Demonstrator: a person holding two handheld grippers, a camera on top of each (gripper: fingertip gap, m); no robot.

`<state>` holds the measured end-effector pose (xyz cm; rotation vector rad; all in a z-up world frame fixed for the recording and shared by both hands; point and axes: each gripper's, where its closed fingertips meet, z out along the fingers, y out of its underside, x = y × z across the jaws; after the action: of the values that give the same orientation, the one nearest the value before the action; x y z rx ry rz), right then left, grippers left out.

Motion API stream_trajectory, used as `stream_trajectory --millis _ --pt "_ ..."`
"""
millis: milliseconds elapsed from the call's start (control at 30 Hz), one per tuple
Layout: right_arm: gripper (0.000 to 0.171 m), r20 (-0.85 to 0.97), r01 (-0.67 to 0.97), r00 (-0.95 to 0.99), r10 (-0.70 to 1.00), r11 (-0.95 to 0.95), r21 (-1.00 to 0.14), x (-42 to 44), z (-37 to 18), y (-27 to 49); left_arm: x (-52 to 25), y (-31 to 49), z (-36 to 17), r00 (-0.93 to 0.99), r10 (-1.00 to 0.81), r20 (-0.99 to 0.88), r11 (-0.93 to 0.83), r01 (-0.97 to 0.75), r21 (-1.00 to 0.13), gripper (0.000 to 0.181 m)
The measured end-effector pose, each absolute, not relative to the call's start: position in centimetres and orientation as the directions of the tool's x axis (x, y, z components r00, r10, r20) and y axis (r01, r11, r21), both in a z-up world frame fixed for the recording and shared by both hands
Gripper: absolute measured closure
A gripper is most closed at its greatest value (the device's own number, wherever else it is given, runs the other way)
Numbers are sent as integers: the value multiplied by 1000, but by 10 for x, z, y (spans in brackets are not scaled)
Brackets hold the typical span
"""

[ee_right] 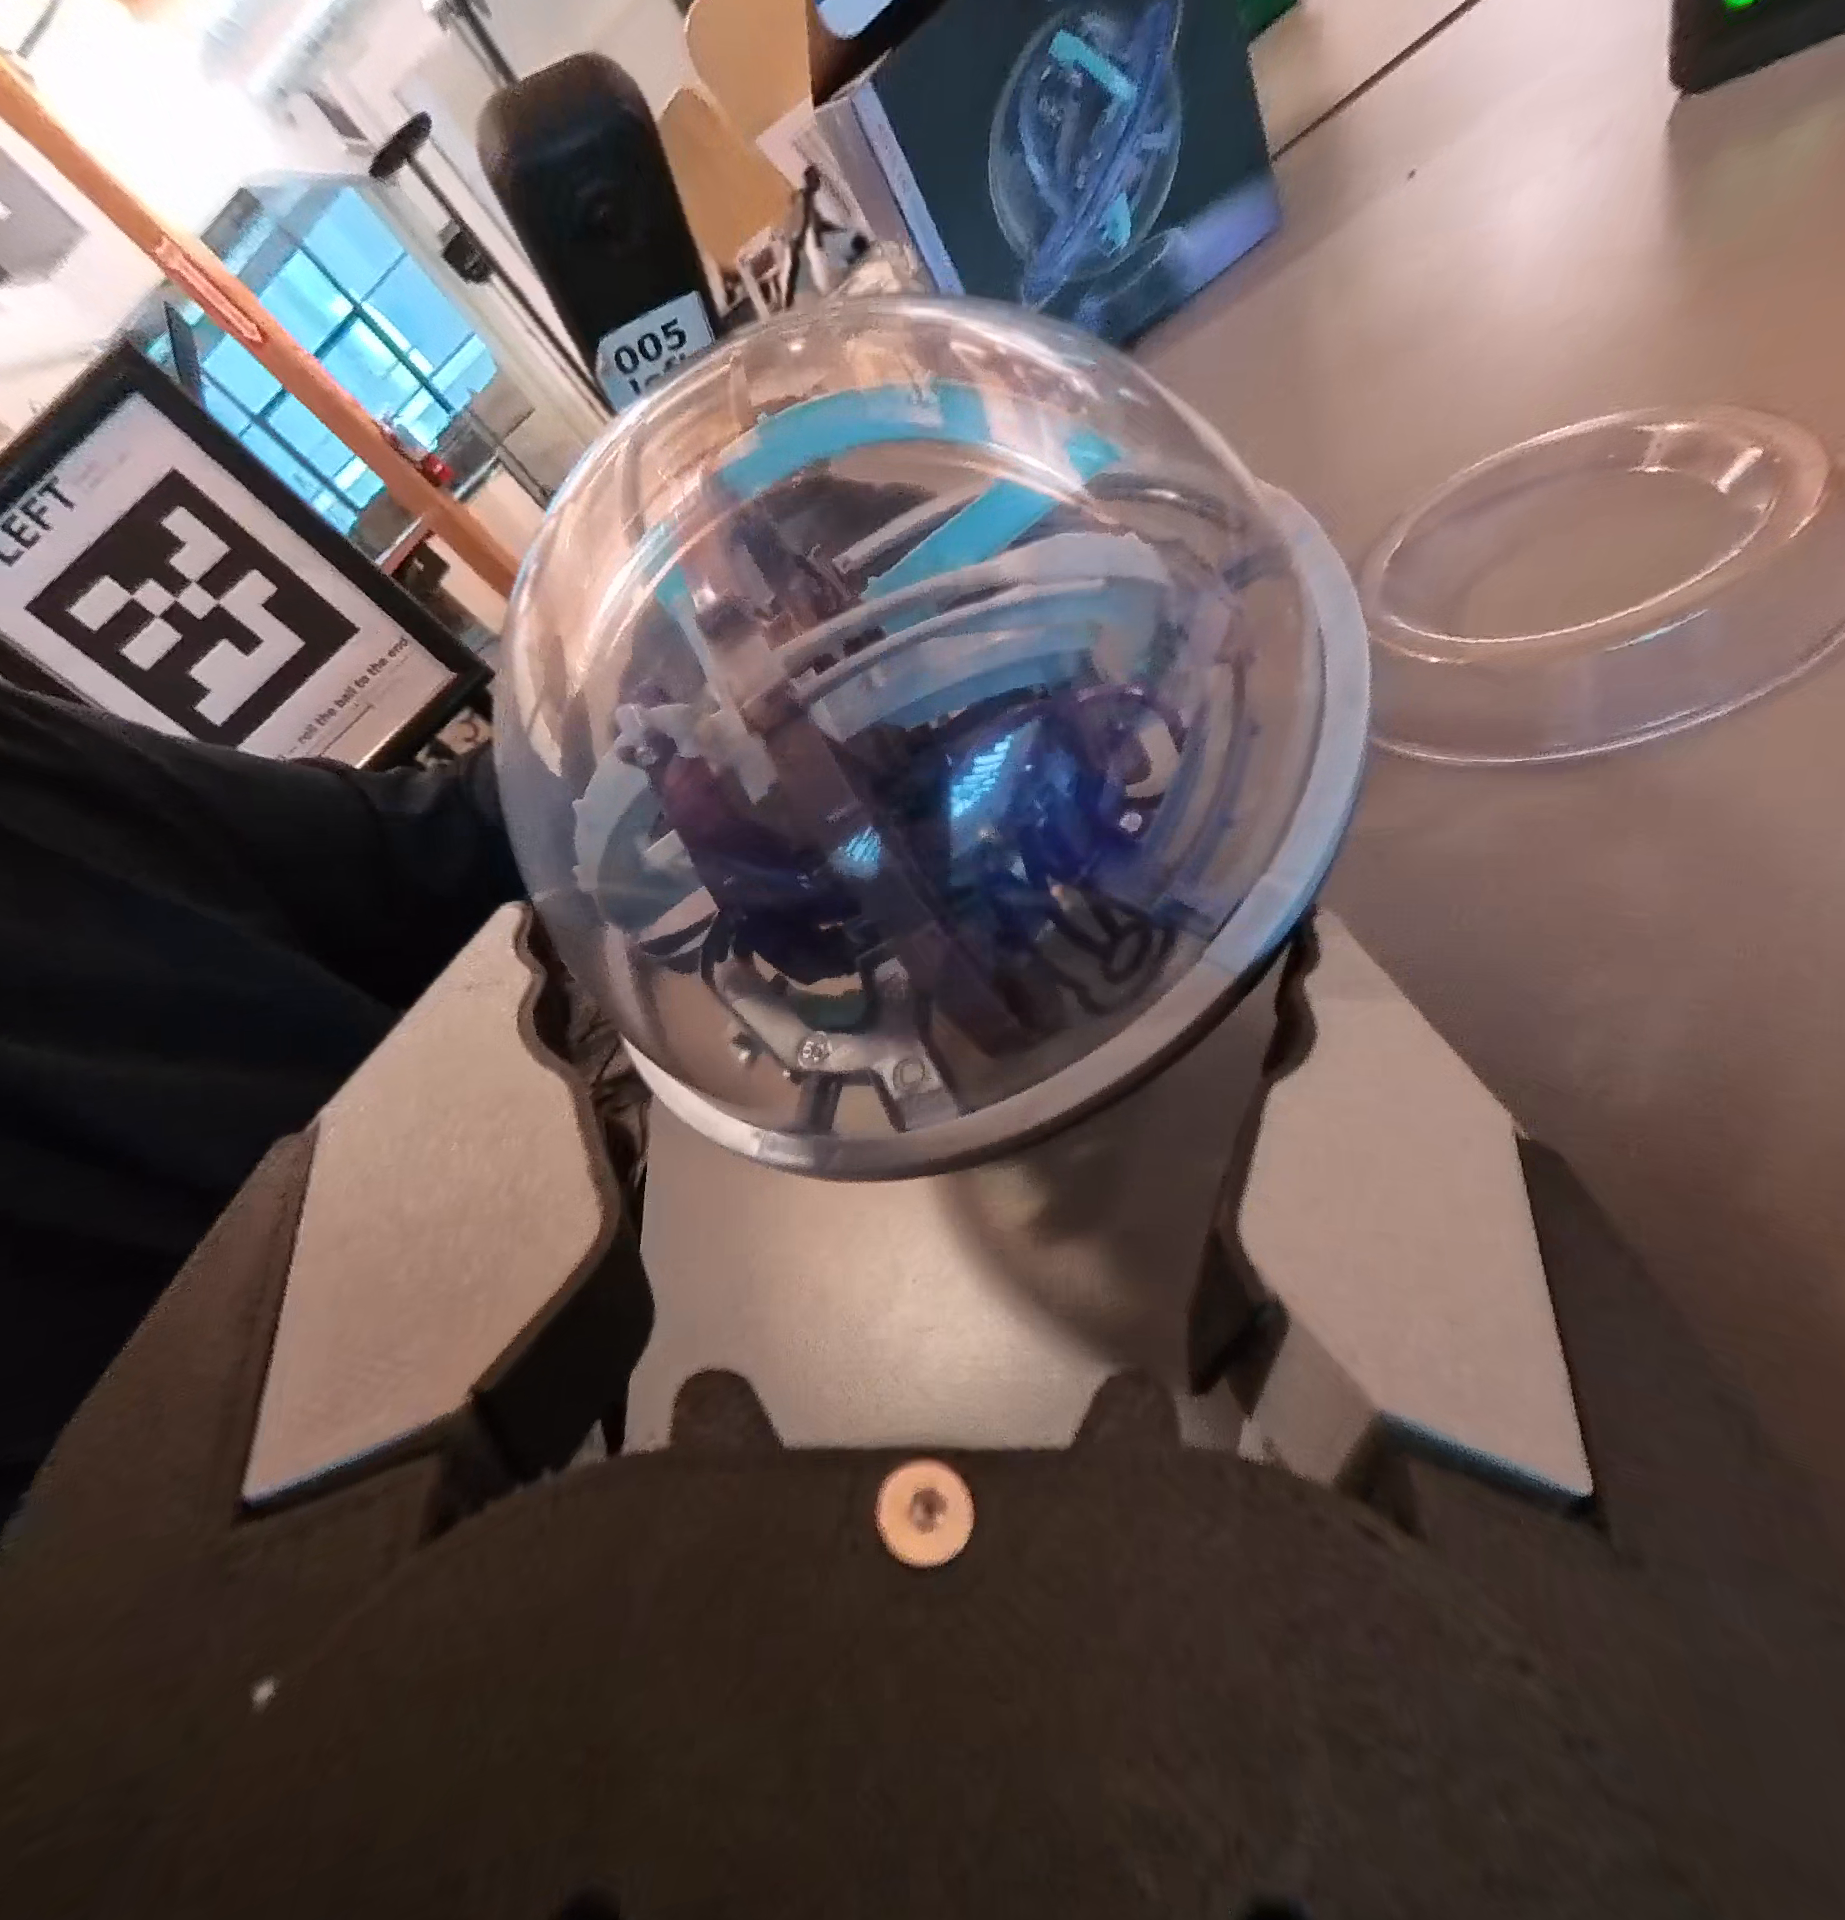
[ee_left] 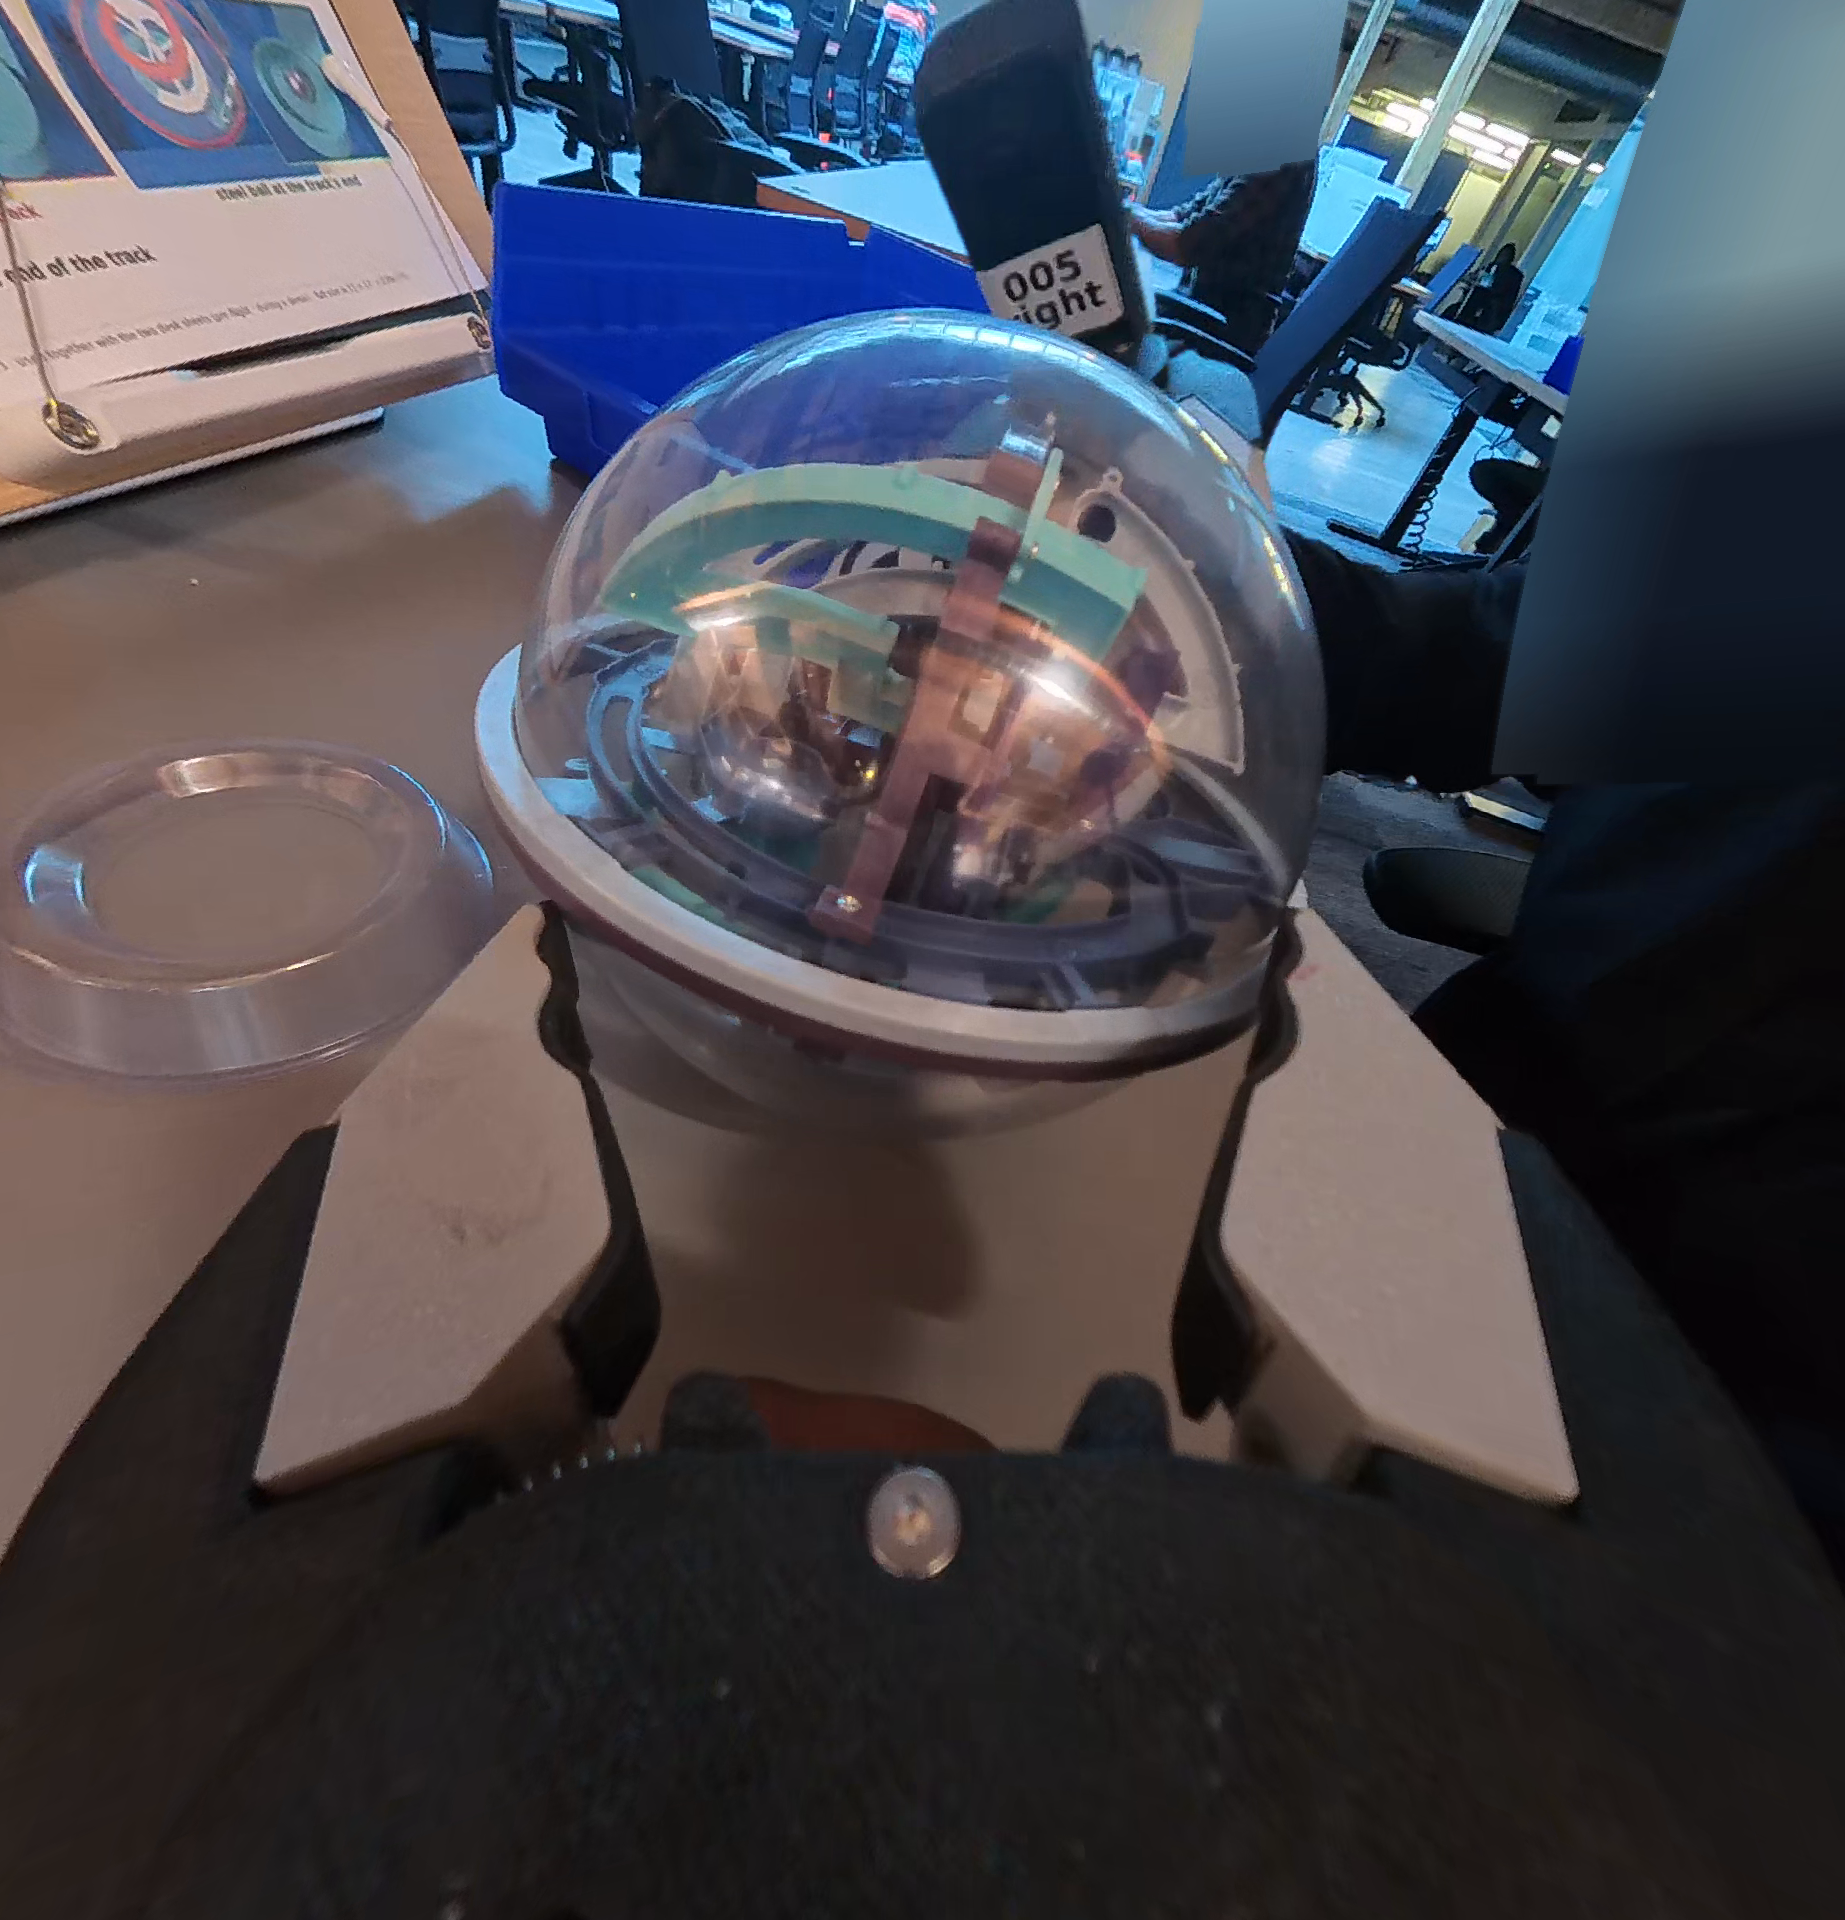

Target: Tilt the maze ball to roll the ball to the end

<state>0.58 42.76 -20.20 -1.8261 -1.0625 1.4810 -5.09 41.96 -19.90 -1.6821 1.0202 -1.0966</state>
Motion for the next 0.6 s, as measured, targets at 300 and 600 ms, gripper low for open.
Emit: stream_trajectory --millis 300,600 --pt "44 -495 296 131 859 -510 -807 13 -221 427 -64 427 -193 354 -905 238 -304 -144 -942 71" --pt "54 -454 296 144 879 -476 -828 14 -220 425 -61 424 -194 352 -908 225 -294 -157 -943 67"
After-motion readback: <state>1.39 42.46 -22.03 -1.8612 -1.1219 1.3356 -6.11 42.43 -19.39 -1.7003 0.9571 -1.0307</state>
